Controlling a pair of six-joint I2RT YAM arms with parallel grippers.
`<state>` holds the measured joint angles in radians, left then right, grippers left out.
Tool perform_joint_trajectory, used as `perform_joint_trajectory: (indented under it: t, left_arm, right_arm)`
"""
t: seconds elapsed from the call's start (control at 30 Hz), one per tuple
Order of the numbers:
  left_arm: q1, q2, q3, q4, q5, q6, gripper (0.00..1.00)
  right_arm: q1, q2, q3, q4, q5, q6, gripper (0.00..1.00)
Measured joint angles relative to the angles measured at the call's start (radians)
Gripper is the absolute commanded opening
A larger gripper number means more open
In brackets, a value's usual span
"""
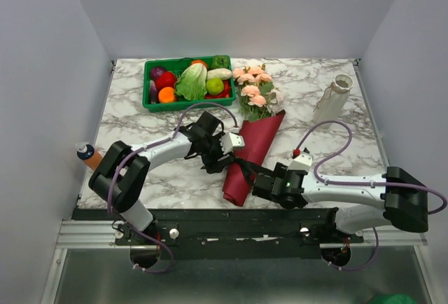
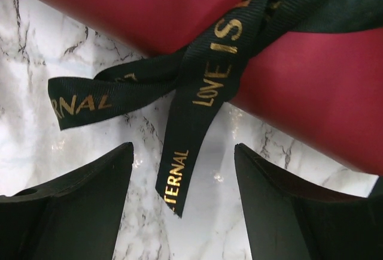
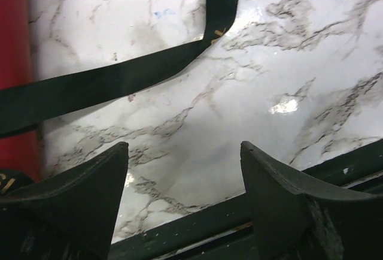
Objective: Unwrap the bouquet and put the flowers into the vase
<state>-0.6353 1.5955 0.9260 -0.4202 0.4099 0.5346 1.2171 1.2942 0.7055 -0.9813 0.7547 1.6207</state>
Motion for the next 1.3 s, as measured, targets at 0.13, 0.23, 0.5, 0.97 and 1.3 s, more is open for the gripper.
perform_joint_trajectory:
  t: [0.13,0.23,0.5,0.97,1.3]
  left_arm:
    - [-0.003,0.044,0.000,0.046,-0.019,0.005,0.67]
    - [-0.003,0.064,-0.001,0.067,-0.034,0.018,0.55]
    - [-0.004,0.077,0.010,0.080,-0.055,0.019,0.10]
    - [0.008,0.090,0.098,-0.039,-0.060,0.041,0.00]
    - [0.042,0.085,0.160,-0.155,-0.059,0.062,0.00]
  right_arm:
    - [0.023,0.067,0.002,-0.026,0.030,0.032,0.80]
    - [0.034,0.097,0.001,-0.022,0.039,0.045,0.79]
    - [0.040,0.093,-0.052,0.095,0.084,-0.011,0.78]
    - [0.041,0.419,0.113,0.117,0.285,-0.077,0.79]
    - [0.040,0.467,0.100,0.232,0.402,-0.213,0.76]
